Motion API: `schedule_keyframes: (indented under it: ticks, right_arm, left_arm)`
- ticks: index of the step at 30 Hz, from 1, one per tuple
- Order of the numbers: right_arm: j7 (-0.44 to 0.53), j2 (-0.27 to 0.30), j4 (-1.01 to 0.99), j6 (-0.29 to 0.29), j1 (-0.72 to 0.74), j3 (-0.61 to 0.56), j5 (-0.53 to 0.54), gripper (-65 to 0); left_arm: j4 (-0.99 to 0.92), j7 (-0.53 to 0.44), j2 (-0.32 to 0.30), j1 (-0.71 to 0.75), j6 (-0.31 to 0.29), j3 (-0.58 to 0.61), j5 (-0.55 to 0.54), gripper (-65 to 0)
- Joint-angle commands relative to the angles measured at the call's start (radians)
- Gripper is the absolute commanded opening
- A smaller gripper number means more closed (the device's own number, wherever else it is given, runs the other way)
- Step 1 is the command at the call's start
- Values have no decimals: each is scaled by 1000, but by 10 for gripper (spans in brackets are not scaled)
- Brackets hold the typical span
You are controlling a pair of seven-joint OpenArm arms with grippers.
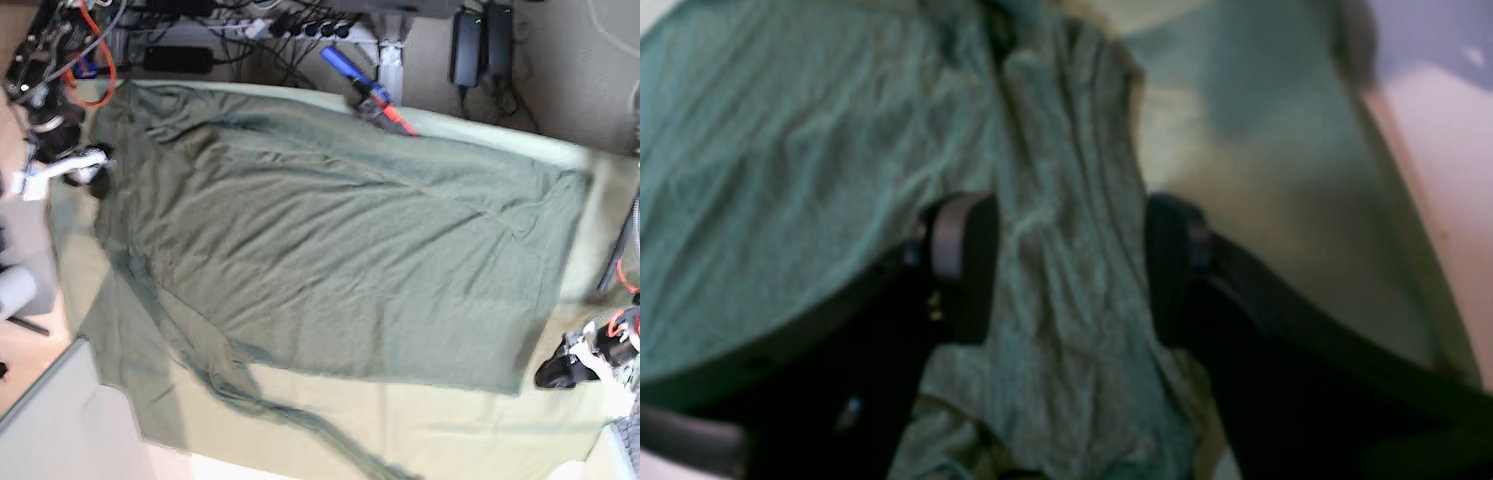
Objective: Fold the T-shirt properly
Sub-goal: 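Release and regrasp the shirt's hem corners with both grippers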
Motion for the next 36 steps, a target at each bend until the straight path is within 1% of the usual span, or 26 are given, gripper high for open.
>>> schedule_keyframes:
  ticks: [1,3,6,7,10,12,13,16,20,22,25,26,27,28,30,31,33,36]
  right_arm:
    - [24,24,15,11,7,3,1,-305]
    - [23,24,15,11,7,4,-10,-305]
    - [23,24,15,11,2,4,-17,-305]
    - [23,24,15,11,-3,4,-17,-305]
    - [19,24,15,11,-7,4,-18,-305]
    - [20,24,15,11,-6,4,-17,-305]
    - [20,24,15,10,-6,4,-11,-305]
    - [20,24,15,10,-6,4,-9,-305]
    - [20,24,15,10,-6,12,-3,-305]
    - [20,24,15,10,-5,17,11,-305]
    - [23,24,15,10,-3,17,17,-305]
    - [24,24,15,10,-4,17,17,-305]
    - [24,24,15,10,-3,17,16,-305]
    - [24,24,15,10,-3,17,17,-305]
    - [35,24,15,10,-3,17,17,-305]
    - [41,24,15,10,-3,17,17,-305]
    - [43,24,15,10,5,17,16,-305]
    - [45,25,15,10,31,18,16,-305]
  left_arm:
    - [-44,-63,3,-70,-10,1,10,-324]
    - [-160,-144,39,-137,-11,12,91,-324]
    - [-294,-255,78,-201,-9,42,213,-324]
    - [-328,-285,88,-212,2,55,244,-324]
    - [-396,-352,116,-222,85,89,323,-324]
    - [-421,-377,132,-218,131,106,356,-324]
    - [-425,-380,138,-215,141,113,369,-324]
    - [-425,-380,151,-201,163,124,404,-324]
    - [-425,-380,158,-181,197,125,423,-324]
    - [-425,-379,164,-173,201,125,425,-324]
    - [-425,-378,174,-171,200,125,425,-326]
    - [-425,-378,174,-172,200,125,424,-337]
    - [-425,-379,176,-173,199,125,424,-366]
    - [-424,-379,176,-174,186,125,424,-415]
    - [-423,-379,176,-175,127,125,423,-513]
    - [-423,-379,176,-174,94,125,423,-550]
    - [-423,-379,176,-174,40,125,416,-596]
    - [-414,-369,172,-174,-13,125,393,-643]
